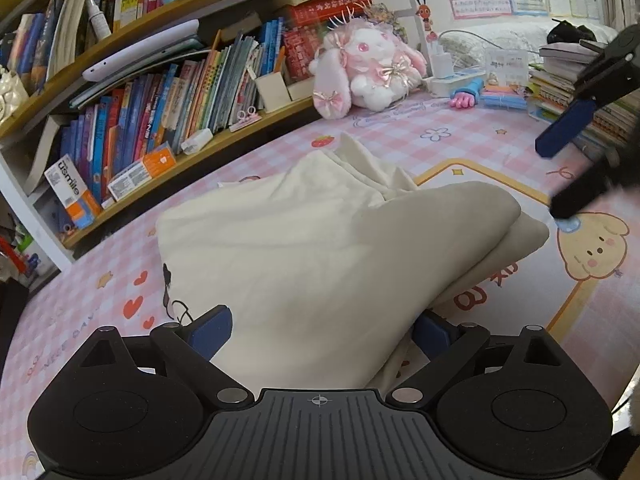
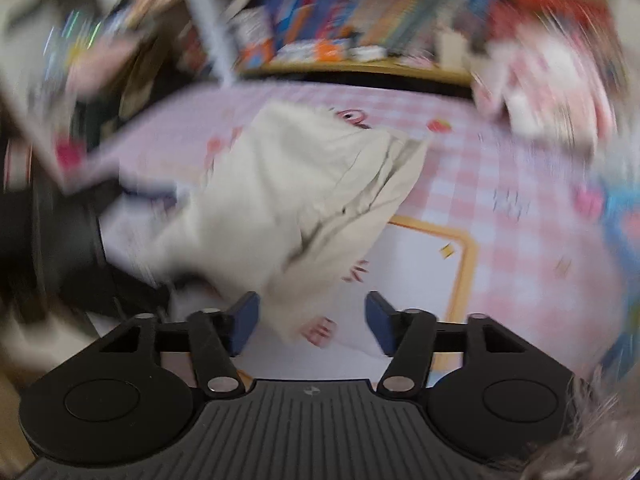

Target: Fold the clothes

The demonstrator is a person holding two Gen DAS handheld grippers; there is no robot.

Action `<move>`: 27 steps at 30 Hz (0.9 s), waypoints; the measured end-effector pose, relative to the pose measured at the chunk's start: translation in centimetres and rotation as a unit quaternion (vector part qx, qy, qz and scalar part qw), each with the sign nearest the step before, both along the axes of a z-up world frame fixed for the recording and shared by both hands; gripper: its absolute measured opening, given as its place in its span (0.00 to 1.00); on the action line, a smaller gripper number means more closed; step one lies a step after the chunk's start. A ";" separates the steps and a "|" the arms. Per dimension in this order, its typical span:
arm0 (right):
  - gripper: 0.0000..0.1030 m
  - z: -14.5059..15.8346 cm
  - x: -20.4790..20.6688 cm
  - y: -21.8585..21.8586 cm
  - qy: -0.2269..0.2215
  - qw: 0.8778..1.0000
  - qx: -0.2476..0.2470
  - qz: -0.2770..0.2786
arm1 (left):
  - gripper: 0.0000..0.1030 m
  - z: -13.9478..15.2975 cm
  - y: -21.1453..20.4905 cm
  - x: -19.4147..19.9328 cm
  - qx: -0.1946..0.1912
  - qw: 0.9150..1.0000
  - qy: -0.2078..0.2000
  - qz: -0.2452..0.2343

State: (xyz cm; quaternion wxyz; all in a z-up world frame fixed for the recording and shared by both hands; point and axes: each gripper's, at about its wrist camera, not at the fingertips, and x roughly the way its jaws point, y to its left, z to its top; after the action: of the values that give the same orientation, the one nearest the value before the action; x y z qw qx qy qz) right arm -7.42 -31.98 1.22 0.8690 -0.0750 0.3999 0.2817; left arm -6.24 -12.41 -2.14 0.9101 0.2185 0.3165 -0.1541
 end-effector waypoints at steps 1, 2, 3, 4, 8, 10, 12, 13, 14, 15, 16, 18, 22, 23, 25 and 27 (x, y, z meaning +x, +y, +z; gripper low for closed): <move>0.67 -0.2 -0.5 0.6 -0.025 0.999 -0.038 0.024 | 0.93 0.0 0.1 0.1 -0.003 1.000 0.001 0.000; 0.69 -0.5 -0.9 1.3 -0.048 0.995 -0.071 0.047 | 0.93 0.0 0.2 0.1 -0.005 1.000 0.003 0.000; 0.72 -1.0 -1.3 2.0 -0.071 0.989 -0.104 0.072 | 0.93 0.0 0.2 0.1 -0.007 1.000 0.004 -0.001; 0.73 -1.4 -1.7 2.7 -0.093 0.982 -0.135 0.097 | 0.93 -0.1 0.3 0.2 -0.008 1.000 0.005 -0.002; 0.76 -3.4 -3.2 6.3 -0.172 0.941 -0.218 0.193 | 0.93 -0.2 0.3 0.2 -0.011 1.000 0.010 -0.004; 0.76 -4.7 -3.8 7.9 -0.213 0.915 -0.253 0.229 | 0.93 -0.2 0.1 0.0 -0.008 1.000 0.010 -0.007; 0.75 -5.8 -4.0 8.9 -0.252 0.889 -0.280 0.259 | 0.93 -0.3 0.0 -0.4 -0.004 1.000 0.009 -0.012; 0.71 -6.3 -4.0 9.3 -0.268 0.877 -0.290 0.274 | 0.94 -0.5 -0.2 -0.8 0.004 1.000 0.007 -0.022; 0.68 -6.7 -3.8 9.6 -0.276 0.868 -0.296 0.287 | 0.94 -0.7 -0.4 -1.2 0.012 0.999 0.005 -0.032; 0.56 -7.0 -3.5 9.7 -0.276 0.862 -0.304 0.296 | 0.94 -0.9 -0.6 -1.6 0.023 0.999 0.003 -0.041; 0.41 -7.2 -3.1 9.8 -0.276 0.857 -0.311 0.305 | 0.93 -1.2 -0.8 -2.0 0.040 0.998 -0.002 -0.048; 0.28 -7.0 -2.4 9.9 -0.266 0.858 -0.309 0.314 | 0.93 -1.8 -1.2 -2.9 0.074 0.995 -0.011 -0.062; 0.14 -4.2 -1.5 9.6 -0.250 0.891 -0.253 0.282 | 0.82 -3.1 -1.3 -3.9 0.139 0.987 -0.037 -0.066; 0.13 -3.5 -1.2 9.5 -0.249 0.899 -0.240 0.270 | 0.77 -3.3 -1.3 -4.1 0.155 0.985 -0.044 -0.063; 0.13 -2.7 -0.8 9.6 -0.247 0.904 -0.232 0.260 | 0.71 -3.8 -0.9 -4.0 0.185 0.980 -0.059 -0.048; 0.13 -2.2 -0.6 9.6 -0.249 0.905 -0.232 0.255 | 0.69 -4.4 -0.2 -3.8 0.213 0.974 -0.069 -0.030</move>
State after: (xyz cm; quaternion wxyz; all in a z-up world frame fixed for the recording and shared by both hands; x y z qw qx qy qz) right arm -8.05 -22.39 -1.02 0.7966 -0.4419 0.1918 0.3652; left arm -10.01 -12.58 -6.49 0.8574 0.4268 0.2714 -0.0950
